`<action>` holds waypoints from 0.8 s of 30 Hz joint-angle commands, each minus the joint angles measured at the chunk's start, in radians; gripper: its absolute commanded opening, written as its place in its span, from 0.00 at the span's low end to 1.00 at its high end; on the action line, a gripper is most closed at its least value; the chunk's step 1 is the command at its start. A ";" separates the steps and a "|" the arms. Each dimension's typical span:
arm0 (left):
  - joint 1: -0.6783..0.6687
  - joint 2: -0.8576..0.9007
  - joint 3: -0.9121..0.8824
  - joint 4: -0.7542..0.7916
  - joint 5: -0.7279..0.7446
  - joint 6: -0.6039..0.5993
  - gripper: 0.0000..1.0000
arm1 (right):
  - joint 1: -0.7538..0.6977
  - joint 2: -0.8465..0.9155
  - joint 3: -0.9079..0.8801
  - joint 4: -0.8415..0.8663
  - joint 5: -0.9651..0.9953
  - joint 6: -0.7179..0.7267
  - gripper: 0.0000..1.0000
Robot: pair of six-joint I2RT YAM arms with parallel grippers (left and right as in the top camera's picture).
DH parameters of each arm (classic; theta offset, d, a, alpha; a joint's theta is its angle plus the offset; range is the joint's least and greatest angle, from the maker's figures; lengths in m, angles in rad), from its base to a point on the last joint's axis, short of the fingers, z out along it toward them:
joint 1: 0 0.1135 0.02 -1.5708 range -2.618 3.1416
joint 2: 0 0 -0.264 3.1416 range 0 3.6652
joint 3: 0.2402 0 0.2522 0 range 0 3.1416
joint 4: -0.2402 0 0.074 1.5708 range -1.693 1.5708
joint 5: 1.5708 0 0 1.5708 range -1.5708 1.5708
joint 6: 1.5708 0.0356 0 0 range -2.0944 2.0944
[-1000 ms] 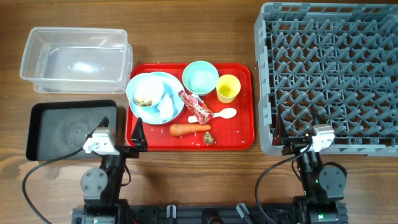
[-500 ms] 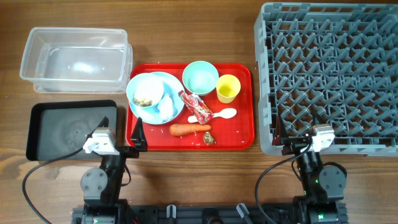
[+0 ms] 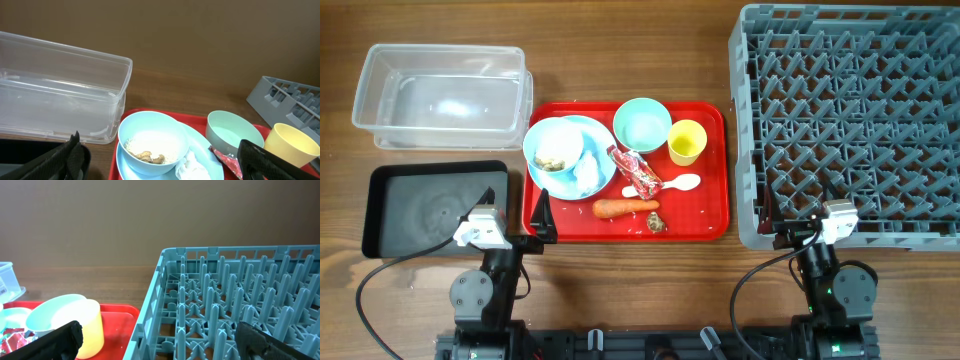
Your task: Sort waste into correct bins and load items into the dishwasher rack
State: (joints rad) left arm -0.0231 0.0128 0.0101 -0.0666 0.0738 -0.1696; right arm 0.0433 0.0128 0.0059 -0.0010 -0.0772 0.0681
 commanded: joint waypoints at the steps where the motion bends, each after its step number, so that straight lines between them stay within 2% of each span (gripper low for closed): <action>1: 0.006 -0.002 -0.005 -0.004 0.015 0.001 1.00 | 0.004 -0.005 0.000 0.003 0.010 0.055 1.00; 8: 0.006 0.043 0.015 -0.010 0.015 -0.030 1.00 | 0.004 0.016 0.050 -0.046 0.002 0.089 1.00; 12: 0.006 0.131 0.111 -0.063 0.015 -0.076 1.00 | 0.004 0.122 0.152 -0.070 -0.018 0.089 1.00; 16: 0.006 0.314 0.291 -0.158 0.015 -0.086 1.00 | 0.004 0.307 0.327 -0.138 -0.059 0.089 1.00; 22: 0.006 0.678 0.689 -0.449 0.024 -0.085 1.00 | 0.004 0.623 0.696 -0.481 -0.057 0.011 1.00; 24: 0.006 0.809 0.850 -0.588 0.081 -0.085 1.00 | 0.004 0.717 0.793 -0.600 -0.051 0.010 1.00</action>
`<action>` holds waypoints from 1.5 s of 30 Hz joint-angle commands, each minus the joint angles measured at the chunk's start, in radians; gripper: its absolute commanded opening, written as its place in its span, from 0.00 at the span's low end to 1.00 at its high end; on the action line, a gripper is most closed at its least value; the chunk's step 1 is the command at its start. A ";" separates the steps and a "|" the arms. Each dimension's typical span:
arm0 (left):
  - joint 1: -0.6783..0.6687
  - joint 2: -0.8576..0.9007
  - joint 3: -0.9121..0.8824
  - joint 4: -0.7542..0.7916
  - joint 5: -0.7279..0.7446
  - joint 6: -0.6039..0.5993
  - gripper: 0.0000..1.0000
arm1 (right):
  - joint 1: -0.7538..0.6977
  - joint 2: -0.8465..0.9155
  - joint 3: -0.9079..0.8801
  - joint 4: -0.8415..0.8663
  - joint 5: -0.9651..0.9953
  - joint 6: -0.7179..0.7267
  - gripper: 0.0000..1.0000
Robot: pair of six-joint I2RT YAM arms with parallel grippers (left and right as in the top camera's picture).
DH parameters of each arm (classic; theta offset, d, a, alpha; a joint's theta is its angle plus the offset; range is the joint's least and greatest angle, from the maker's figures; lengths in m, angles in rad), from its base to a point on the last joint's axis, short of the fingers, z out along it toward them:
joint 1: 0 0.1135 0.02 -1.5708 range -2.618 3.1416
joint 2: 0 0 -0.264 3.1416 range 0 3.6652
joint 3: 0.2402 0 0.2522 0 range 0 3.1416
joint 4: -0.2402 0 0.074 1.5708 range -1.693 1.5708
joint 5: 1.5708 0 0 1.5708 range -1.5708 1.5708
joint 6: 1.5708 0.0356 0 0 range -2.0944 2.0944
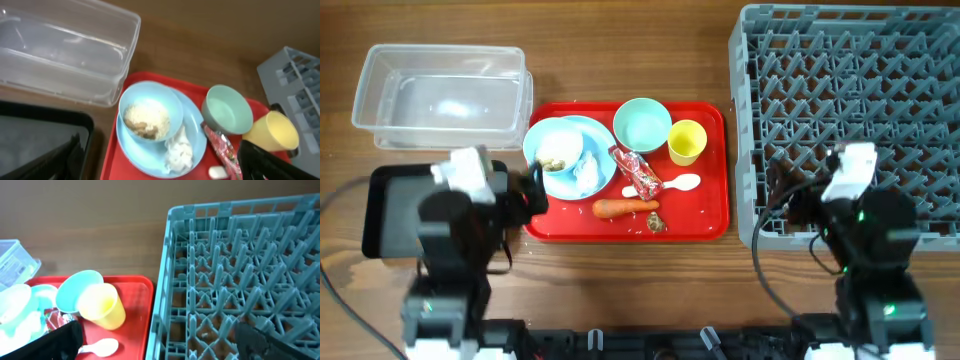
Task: Sort waste into correct bins and load items into the dishwasher rack
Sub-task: 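Reach the left gripper to the red snack wrapper and grasp it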
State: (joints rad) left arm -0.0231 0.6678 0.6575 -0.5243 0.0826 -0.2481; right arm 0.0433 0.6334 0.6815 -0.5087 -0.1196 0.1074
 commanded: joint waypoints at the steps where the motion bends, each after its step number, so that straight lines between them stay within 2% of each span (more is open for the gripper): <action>1: 0.006 0.197 0.255 -0.183 0.091 -0.007 1.00 | 0.004 0.139 0.158 -0.143 -0.008 -0.029 1.00; 4: 0.006 0.313 0.389 -0.365 0.108 -0.006 1.00 | 0.004 0.238 0.219 -0.229 -0.009 -0.054 1.00; 8: 0.006 0.381 0.404 -0.438 0.108 -0.007 1.00 | 0.004 0.290 0.222 -0.245 -0.022 -0.052 1.00; 12: 0.006 0.407 0.404 -0.409 0.124 -0.007 1.00 | 0.004 0.291 0.222 -0.246 -0.024 -0.052 1.00; 15: 0.004 0.410 0.404 -0.356 0.192 -0.007 1.00 | 0.004 0.292 0.222 -0.244 -0.024 -0.052 1.00; 20: -0.107 0.488 0.404 -0.246 0.197 -0.020 0.99 | 0.004 0.293 0.222 -0.245 -0.024 -0.052 1.00; 29: -0.370 0.859 0.404 -0.128 0.198 -0.320 1.00 | 0.004 0.293 0.222 -0.244 -0.023 -0.052 1.00; 34: -0.488 1.031 0.404 -0.004 0.198 -0.482 0.98 | 0.004 0.293 0.222 -0.244 -0.023 -0.052 1.00; 38: -0.517 1.102 0.404 0.047 0.185 -0.524 0.89 | 0.004 0.293 0.222 -0.245 -0.023 -0.052 1.00; 42: -0.516 1.132 0.404 0.047 0.071 -0.524 0.79 | 0.004 0.293 0.222 -0.244 -0.023 -0.052 1.00; 45: -0.517 1.147 0.404 0.063 0.035 -0.523 0.66 | 0.004 0.293 0.222 -0.245 -0.023 -0.052 1.00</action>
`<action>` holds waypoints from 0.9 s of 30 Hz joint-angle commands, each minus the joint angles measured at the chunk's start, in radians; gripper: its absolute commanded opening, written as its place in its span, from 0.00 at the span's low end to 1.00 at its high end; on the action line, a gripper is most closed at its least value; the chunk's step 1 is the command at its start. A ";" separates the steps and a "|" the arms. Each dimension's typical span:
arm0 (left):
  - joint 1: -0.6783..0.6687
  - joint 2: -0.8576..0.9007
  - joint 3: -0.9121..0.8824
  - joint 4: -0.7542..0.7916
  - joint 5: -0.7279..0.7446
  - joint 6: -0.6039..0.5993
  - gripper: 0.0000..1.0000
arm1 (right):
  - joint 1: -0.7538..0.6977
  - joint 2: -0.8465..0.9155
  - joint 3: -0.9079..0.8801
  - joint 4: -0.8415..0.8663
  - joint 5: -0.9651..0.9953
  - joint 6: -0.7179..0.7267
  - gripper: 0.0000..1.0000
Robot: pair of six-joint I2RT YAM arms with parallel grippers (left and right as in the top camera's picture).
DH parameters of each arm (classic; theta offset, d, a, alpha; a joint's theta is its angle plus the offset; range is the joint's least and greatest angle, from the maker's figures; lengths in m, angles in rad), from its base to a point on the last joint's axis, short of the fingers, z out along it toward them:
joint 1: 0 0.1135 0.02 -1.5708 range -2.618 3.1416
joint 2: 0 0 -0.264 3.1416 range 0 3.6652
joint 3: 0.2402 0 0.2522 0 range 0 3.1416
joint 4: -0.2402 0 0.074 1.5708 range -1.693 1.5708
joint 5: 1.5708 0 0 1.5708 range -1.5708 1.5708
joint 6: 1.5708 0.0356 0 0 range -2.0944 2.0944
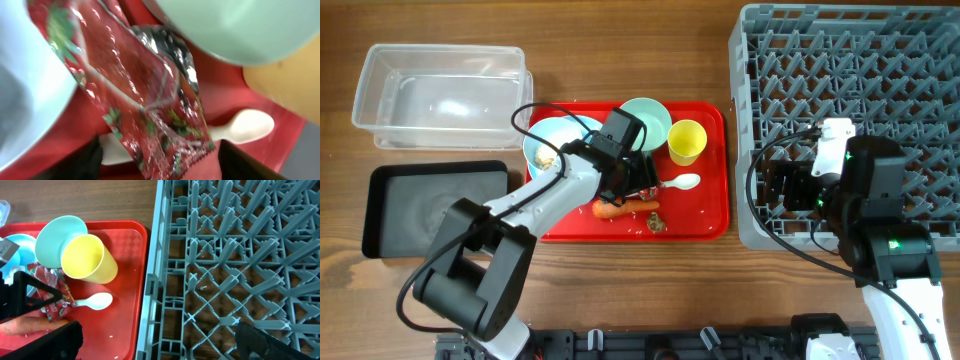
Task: Sort waste into correct bins and load items into the dishwasher rack
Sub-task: 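Reach the left gripper to the red snack wrapper and grasp it, then carry the wrapper left and drop it into the clear bin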
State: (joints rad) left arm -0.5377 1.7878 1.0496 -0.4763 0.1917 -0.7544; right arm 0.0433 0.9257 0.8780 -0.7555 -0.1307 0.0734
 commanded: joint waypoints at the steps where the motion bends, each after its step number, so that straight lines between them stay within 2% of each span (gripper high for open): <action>1: -0.002 0.032 0.012 0.026 -0.074 -0.017 0.60 | 0.004 0.001 0.025 0.002 -0.012 -0.018 1.00; 2: -0.002 0.032 0.012 0.035 -0.074 -0.017 0.51 | 0.004 0.001 0.025 0.002 -0.012 -0.018 1.00; 4: -0.002 0.032 0.012 0.052 -0.073 -0.017 0.20 | 0.004 0.001 0.025 0.002 -0.012 -0.018 1.00; 6: -0.002 0.032 0.012 0.055 -0.073 -0.017 0.04 | 0.004 0.001 0.025 0.002 -0.012 -0.018 1.00; 11: -0.001 -0.003 0.012 0.049 -0.074 -0.003 0.04 | 0.004 0.001 0.025 0.002 -0.012 -0.018 1.00; 15: 0.005 -0.134 0.012 -0.007 -0.086 0.072 0.04 | 0.004 0.001 0.025 0.002 -0.012 -0.018 1.00; 18: 0.049 -0.298 0.012 -0.019 -0.198 0.257 0.04 | 0.004 0.001 0.025 0.002 -0.012 -0.018 1.00; 19: 0.063 -0.330 0.012 -0.021 -0.234 0.276 0.04 | 0.004 0.001 0.025 0.002 -0.012 -0.018 1.00; 21: 0.116 -0.404 0.012 -0.023 -0.330 0.281 0.04 | 0.004 0.001 0.025 0.002 -0.012 -0.018 1.00; 23: 0.223 -0.467 0.012 -0.012 -0.425 0.280 0.04 | 0.004 0.001 0.025 0.003 -0.012 -0.018 1.00; 27: 0.422 -0.432 0.012 0.061 -0.470 0.280 0.04 | 0.004 0.002 0.025 0.006 -0.013 -0.018 1.00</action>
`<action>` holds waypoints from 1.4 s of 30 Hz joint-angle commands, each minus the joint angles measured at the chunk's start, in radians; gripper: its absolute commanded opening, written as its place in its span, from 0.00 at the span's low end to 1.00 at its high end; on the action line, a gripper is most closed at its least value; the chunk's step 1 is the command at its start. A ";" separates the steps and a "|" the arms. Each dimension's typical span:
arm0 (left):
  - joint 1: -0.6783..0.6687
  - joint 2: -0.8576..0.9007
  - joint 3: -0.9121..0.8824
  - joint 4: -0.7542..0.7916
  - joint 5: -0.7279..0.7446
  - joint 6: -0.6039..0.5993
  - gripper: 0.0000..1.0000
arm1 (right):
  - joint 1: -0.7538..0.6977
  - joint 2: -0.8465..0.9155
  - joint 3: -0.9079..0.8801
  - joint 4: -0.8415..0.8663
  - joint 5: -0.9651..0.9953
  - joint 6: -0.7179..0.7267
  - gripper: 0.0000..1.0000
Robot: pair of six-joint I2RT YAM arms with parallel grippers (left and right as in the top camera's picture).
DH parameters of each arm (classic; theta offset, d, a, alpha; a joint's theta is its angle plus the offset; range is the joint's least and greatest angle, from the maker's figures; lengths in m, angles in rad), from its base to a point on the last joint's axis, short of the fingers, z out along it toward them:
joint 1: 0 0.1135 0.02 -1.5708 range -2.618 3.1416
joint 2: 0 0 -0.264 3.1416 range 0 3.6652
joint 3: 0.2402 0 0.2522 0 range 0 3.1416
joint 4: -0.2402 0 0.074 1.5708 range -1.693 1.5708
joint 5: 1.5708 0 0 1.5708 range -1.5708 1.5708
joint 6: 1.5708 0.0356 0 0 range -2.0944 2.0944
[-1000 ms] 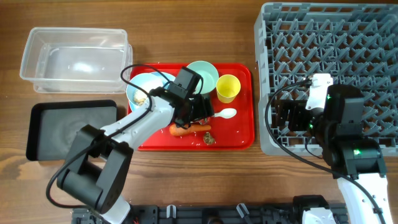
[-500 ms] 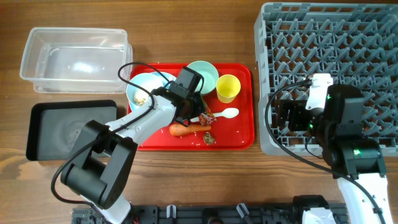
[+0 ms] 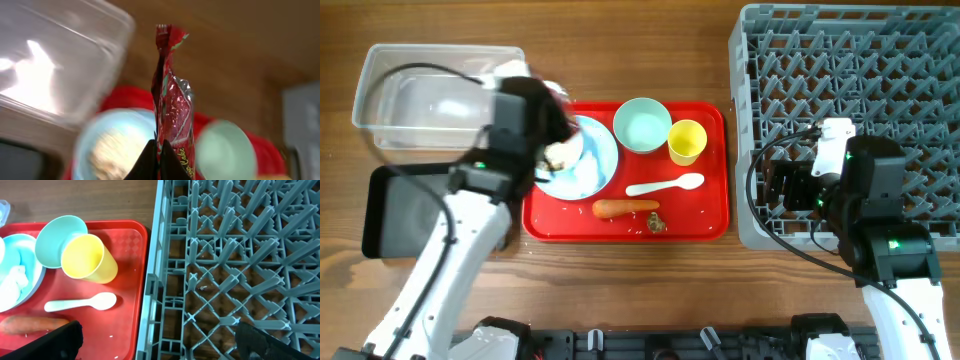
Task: Sort waste into correct bins and load items into the dishwasher rack
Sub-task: 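Carry the wrapper left and drop it into the clear bin, then reach the left gripper to the white tissue on the plate and grasp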
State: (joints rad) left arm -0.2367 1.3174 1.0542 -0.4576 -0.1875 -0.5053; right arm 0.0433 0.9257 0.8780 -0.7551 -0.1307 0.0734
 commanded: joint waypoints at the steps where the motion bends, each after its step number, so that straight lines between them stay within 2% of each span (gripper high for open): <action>1: 0.163 0.060 0.007 0.071 -0.091 0.031 0.04 | 0.004 0.002 0.025 0.005 -0.013 -0.018 1.00; 3: 0.266 0.138 0.007 0.183 -0.090 0.031 0.04 | 0.004 0.002 0.025 0.005 -0.013 -0.018 1.00; 6: 0.322 0.210 0.007 0.267 -0.088 0.031 0.06 | 0.004 0.002 0.025 0.005 -0.013 -0.018 1.00; 9: 0.346 0.266 0.007 0.327 -0.063 0.032 0.52 | 0.004 0.002 0.025 0.005 -0.013 -0.018 1.00; 10: 0.346 0.268 0.007 0.341 -0.064 0.044 0.57 | 0.004 0.002 0.025 0.005 -0.013 -0.018 1.00; 12: 0.345 0.249 0.011 0.352 -0.039 0.104 0.61 | 0.004 0.002 0.025 0.005 -0.013 -0.018 1.00; 14: 0.340 0.208 0.014 0.313 0.052 0.113 0.58 | 0.004 0.002 0.025 0.006 -0.013 -0.018 1.00; 18: 0.265 0.125 0.014 0.103 0.340 0.108 0.49 | 0.004 0.002 0.025 0.006 -0.012 -0.018 1.00; 20: 0.196 0.123 0.013 -0.035 0.380 0.105 0.50 | 0.004 0.002 0.025 0.006 -0.012 -0.018 1.00; 23: 0.060 0.156 0.010 -0.220 0.377 0.106 0.56 | 0.004 0.002 0.025 0.005 -0.013 -0.018 1.00; 25: -0.004 0.188 0.010 -0.254 0.358 0.110 0.57 | 0.004 0.002 0.025 0.006 -0.013 -0.018 1.00; 32: -0.159 0.323 0.010 -0.252 0.146 0.108 0.56 | 0.004 0.002 0.025 -0.003 -0.013 -0.018 1.00; 39: -0.166 0.455 0.010 -0.184 0.137 0.109 0.54 | 0.004 0.002 0.025 -0.002 -0.013 -0.018 1.00; 40: -0.166 0.463 0.010 -0.175 0.137 0.109 0.49 | 0.004 0.002 0.025 -0.002 -0.013 -0.018 1.00; 42: -0.166 0.465 0.010 -0.167 0.137 0.109 0.29 | 0.004 0.002 0.025 -0.003 -0.013 -0.018 1.00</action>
State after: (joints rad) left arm -0.3992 1.7676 1.0649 -0.6369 -0.0299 -0.4072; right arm 0.0433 0.9268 0.8795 -0.7563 -0.1307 0.0734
